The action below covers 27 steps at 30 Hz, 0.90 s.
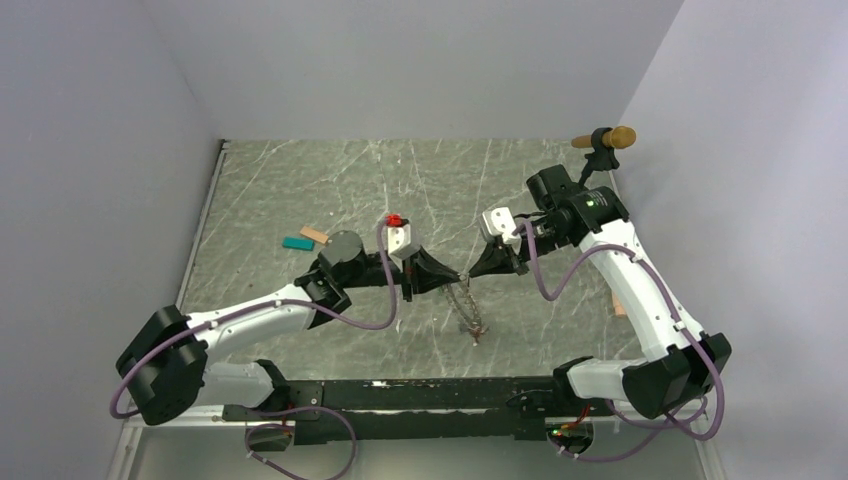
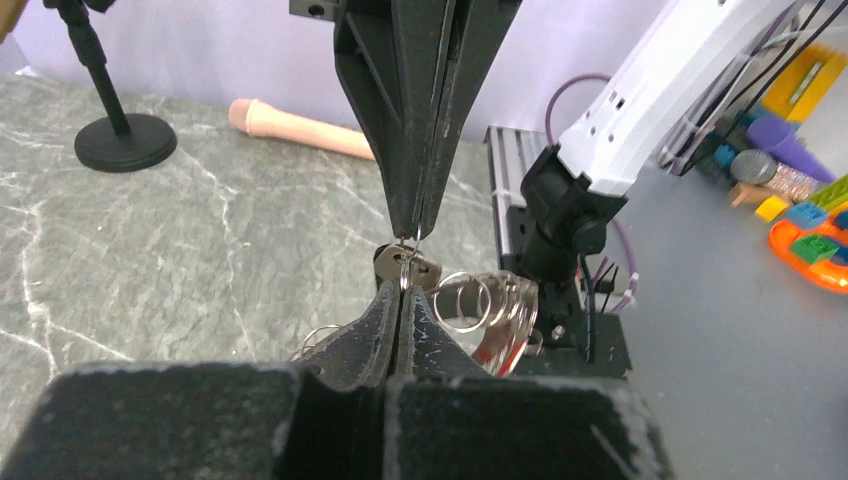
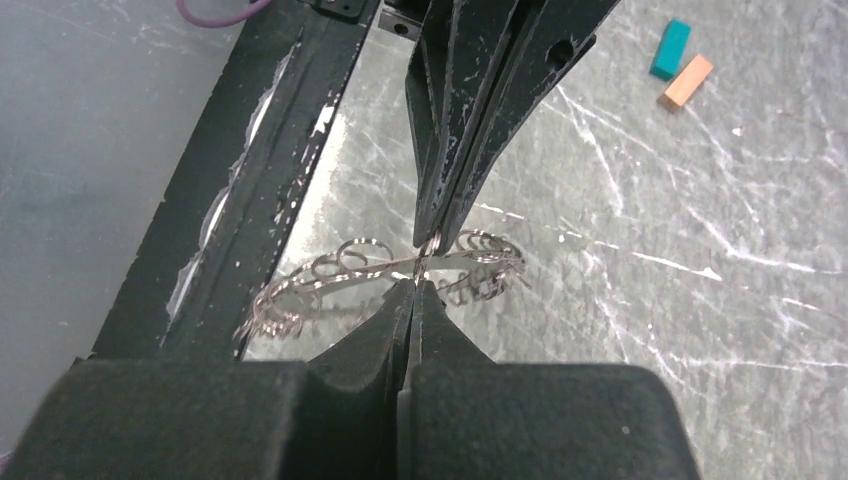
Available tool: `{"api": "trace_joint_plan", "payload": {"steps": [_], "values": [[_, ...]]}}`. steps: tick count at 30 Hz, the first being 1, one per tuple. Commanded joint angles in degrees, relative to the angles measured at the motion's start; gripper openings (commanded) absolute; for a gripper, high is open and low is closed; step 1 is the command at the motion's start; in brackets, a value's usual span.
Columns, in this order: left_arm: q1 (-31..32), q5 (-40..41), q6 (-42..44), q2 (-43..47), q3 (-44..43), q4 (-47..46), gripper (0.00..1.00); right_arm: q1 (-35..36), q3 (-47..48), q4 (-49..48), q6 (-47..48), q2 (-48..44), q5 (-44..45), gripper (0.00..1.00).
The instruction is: Put the keys on the keyring
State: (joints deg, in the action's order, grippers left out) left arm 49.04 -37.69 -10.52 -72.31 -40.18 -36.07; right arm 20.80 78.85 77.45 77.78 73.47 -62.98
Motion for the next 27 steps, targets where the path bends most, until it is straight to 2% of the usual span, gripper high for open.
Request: {"api": "trace_joint_plan", "payload": {"steps": [1,14,27], "values": [[-2.4,-1.0,-7.7,3.2,3.5,-9.0,0.00,-0.8,-0.5,-0.5,3.1,-2.5,-1.6,0.00],[-2.8,3.3,-22.6,0.5,7.1,-30.1,0.00,0.1,-3.3,1.8,9.8,-2.3,-4.1,0.00],[3.1,20.6,-21.6,1.0,8.3,-29.8,0.00,2.1,-5.7,-3.5,5.4,-3.9,-4.2,0.00]]}}
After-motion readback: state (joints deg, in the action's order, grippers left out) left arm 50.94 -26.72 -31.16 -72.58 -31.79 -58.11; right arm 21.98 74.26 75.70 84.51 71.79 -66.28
